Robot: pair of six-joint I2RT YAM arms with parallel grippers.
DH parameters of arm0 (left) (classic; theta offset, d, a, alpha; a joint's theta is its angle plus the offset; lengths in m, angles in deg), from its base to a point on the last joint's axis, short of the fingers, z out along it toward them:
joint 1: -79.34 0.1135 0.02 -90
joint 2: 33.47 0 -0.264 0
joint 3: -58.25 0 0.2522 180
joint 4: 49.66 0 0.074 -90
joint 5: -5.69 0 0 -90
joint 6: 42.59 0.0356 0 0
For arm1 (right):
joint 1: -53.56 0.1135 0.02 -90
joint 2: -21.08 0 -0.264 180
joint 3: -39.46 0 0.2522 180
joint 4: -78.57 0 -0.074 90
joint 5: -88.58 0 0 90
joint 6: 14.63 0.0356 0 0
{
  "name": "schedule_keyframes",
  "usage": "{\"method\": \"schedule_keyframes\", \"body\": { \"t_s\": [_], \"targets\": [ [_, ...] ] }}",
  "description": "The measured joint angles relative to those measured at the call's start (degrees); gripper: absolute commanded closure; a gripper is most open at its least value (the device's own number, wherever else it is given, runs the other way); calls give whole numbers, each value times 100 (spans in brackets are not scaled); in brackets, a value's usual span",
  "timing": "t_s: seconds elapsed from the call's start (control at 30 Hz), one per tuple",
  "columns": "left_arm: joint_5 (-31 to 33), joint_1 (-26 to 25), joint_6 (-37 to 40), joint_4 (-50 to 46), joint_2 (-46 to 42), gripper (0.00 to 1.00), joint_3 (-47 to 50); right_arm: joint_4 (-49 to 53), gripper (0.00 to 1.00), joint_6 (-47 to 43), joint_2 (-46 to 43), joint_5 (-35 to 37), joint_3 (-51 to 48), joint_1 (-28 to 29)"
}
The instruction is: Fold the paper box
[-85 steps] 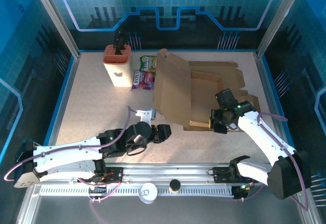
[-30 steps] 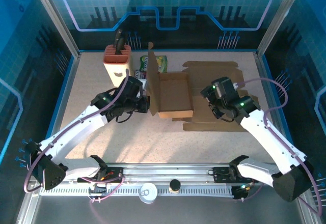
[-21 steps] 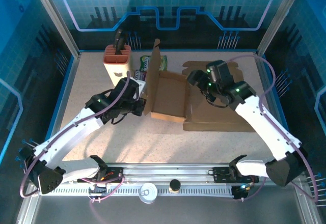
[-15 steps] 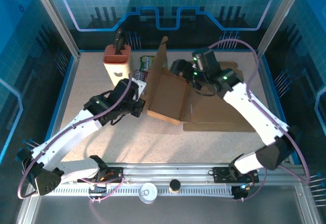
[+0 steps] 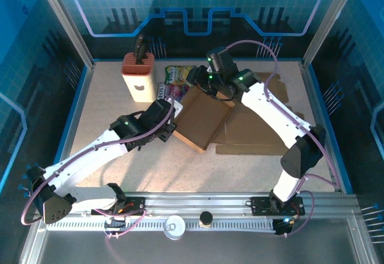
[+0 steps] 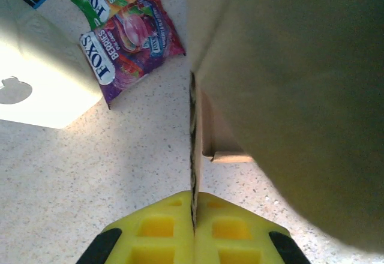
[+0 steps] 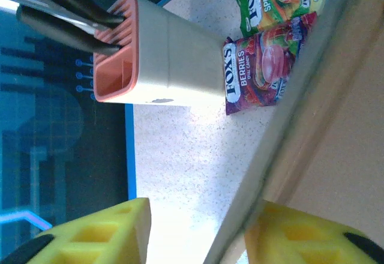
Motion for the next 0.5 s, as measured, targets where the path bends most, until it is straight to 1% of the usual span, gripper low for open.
{"method": "schedule_keyframes", "body": {
  "t_s": [0.07,0.1,0.13,0.17,0.23,0.27,0.37,0.5],
  "targets": [
    [142,-31,39,70,0,100,44,4,86,85,0,-4,0,-11],
    [205,-46,46,105,-2,98,68,17,95,170,0,-2,0,-13],
    [267,-52,55,153,-2,87,94,33,100,245,0,7,-9,-22],
    [315,-81,74,177,-2,74,120,28,100,354,-2,2,-28,-35],
    [490,-164,42,260,-13,58,179,-9,100,507,-74,83,-160,-37],
    [601,-238,26,323,-48,53,219,-11,100,601,-144,131,-264,-37],
    [780,-444,-168,483,-323,45,345,17,100,1086,-501,472,-699,-7],
    [743,-531,-638,723,-1049,39,549,308,100,2063,-1202,1200,-1257,96]
  ]
}}
